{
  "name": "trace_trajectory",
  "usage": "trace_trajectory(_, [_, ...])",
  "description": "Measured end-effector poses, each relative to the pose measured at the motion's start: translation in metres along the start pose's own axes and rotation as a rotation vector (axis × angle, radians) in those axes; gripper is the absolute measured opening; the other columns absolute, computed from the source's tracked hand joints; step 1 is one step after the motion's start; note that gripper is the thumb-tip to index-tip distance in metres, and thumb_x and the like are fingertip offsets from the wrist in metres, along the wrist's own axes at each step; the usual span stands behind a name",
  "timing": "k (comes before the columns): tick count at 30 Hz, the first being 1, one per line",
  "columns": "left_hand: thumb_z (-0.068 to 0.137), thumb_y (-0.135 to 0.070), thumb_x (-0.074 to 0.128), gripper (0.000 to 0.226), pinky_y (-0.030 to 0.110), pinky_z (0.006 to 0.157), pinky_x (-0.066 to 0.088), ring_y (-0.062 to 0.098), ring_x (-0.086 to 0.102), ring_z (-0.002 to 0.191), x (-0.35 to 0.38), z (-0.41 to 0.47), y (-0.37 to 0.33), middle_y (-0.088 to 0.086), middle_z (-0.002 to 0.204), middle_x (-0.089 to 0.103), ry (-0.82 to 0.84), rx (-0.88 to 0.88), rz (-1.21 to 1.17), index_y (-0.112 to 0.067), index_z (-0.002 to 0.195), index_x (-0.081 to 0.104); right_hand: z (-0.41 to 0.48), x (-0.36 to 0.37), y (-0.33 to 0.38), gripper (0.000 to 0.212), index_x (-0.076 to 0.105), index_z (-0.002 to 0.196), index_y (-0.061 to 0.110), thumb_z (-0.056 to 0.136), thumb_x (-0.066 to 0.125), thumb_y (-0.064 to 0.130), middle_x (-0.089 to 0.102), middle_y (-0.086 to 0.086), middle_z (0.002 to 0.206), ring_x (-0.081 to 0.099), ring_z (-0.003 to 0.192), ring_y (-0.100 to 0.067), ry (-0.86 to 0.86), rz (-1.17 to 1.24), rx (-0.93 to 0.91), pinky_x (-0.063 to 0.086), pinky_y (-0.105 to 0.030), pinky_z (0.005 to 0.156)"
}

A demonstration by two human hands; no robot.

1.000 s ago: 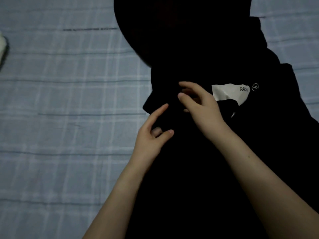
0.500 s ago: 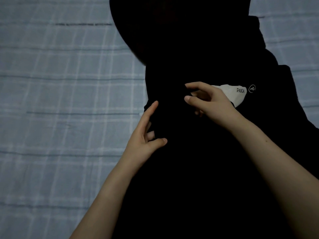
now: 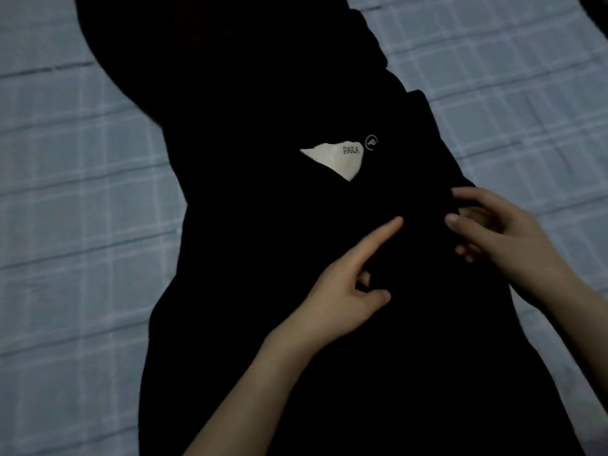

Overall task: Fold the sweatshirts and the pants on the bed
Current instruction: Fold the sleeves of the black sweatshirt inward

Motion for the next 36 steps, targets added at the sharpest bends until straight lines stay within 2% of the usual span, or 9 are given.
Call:
trace_trajectory(4, [0.089,-0.002,0.057,0.073,0.020,0.100,0.045,-0.003,0.050,0.122,-0.010,-0.008,-0.017,-0.015,0.138,0.049,0.062,0.120,0.450,-0.048,0.142,0.039,-0.001,-0.033,-0.031,0.030,0.064,0.120,0.013,0.100,0.044,0.002,0.068,0.001,0.093,0.063,0.055,-0.006,-0.048,-0.113,0.164,0.049,-0.016,0.050])
trace_trajectory(9, [0.092,-0.030,0.055,0.039,0.034,0.099,0.045,0.015,0.057,0.113,-0.134,-0.024,-0.032,-0.007,0.122,0.061,-0.597,0.144,0.815,-0.029,0.130,0.058,0.005,-0.042,0.018,0.028,0.071,0.106,0.020,0.094,0.047,0.026,0.070,0.012,0.093,0.063,0.085,-0.005,-0.350,-0.309,-0.182,0.048,-0.022,0.083])
trace_trajectory(12, [0.097,-0.040,0.054,0.054,0.041,0.117,0.024,0.029,0.030,0.141,-0.142,0.008,0.013,0.005,0.154,0.035,-0.433,-0.060,1.016,-0.032,0.148,0.039,0.016,0.028,0.049,0.031,0.070,0.116,0.023,0.096,0.049,0.035,0.066,0.014,0.110,0.055,0.107,-0.001,-0.048,-0.614,-0.400,0.037,-0.012,0.095])
trace_trajectory(15, [0.099,-0.051,0.034,0.062,0.047,0.122,0.005,0.027,0.005,0.151,-0.128,0.020,0.063,0.001,0.165,0.011,-0.266,-0.135,1.261,-0.039,0.155,0.008,0.021,0.079,0.027,0.036,0.064,0.129,0.027,0.096,0.055,0.040,0.062,0.008,0.127,0.049,0.122,-0.014,0.346,-0.907,-0.347,0.035,-0.033,0.108])
trace_trajectory(17, [0.099,-0.056,0.022,0.061,0.045,0.122,0.002,0.024,0.001,0.152,-0.132,0.019,0.074,0.000,0.165,0.009,-0.283,-0.105,1.280,-0.040,0.154,0.002,0.013,0.079,0.012,0.040,0.061,0.130,0.028,0.093,0.057,0.042,0.059,0.009,0.127,0.046,0.123,-0.016,0.369,-0.979,-0.340,0.034,-0.039,0.108])
trace_trajectory(22, [0.096,-0.057,0.021,0.064,0.047,0.121,0.007,0.026,0.009,0.151,-0.134,0.018,0.073,0.002,0.164,0.017,-0.318,-0.068,1.286,-0.038,0.155,0.008,-0.035,0.047,0.001,0.032,0.061,0.115,0.032,0.091,0.049,0.050,0.057,0.016,0.110,0.051,0.105,-0.012,0.285,-0.927,-0.434,0.038,-0.035,0.090])
trace_trajectory(26, [0.094,-0.054,0.028,0.064,0.049,0.120,0.009,0.028,0.013,0.150,-0.134,0.019,0.075,0.004,0.162,0.022,-0.340,-0.073,1.291,-0.036,0.155,0.015,-0.051,0.018,-0.027,0.028,0.060,0.123,0.021,0.096,0.062,0.028,0.059,0.007,0.118,0.053,0.112,-0.015,0.273,-0.751,-0.293,0.044,-0.043,0.095])
trace_trajectory(31, [0.094,-0.057,0.024,0.064,0.050,0.120,0.007,0.029,0.013,0.150,-0.135,0.020,0.080,0.005,0.162,0.023,-0.361,-0.050,1.280,-0.037,0.155,0.016,-0.047,0.013,-0.039,0.039,0.058,0.133,0.024,0.094,0.064,0.026,0.059,0.011,0.124,0.050,0.117,-0.013,0.213,-0.658,-0.245,0.039,-0.031,0.103])
trace_trajectory(36, [0.094,-0.056,0.024,0.064,0.051,0.119,0.008,0.030,0.015,0.149,-0.134,0.021,0.080,0.006,0.161,0.025,-0.377,-0.033,1.281,-0.036,0.154,0.017,-0.047,-0.015,-0.029,0.024,0.068,0.110,0.017,0.087,0.074,0.012,0.065,0.014,0.098,0.060,0.098,-0.007,0.008,-0.309,-0.199,0.043,-0.019,0.089])
Point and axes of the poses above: each hand's wrist, its own z-axis towards the middle knuckle, its own x-axis out of the palm, y = z × x, the point moved 7 cm from there along z, towards the middle knuckle
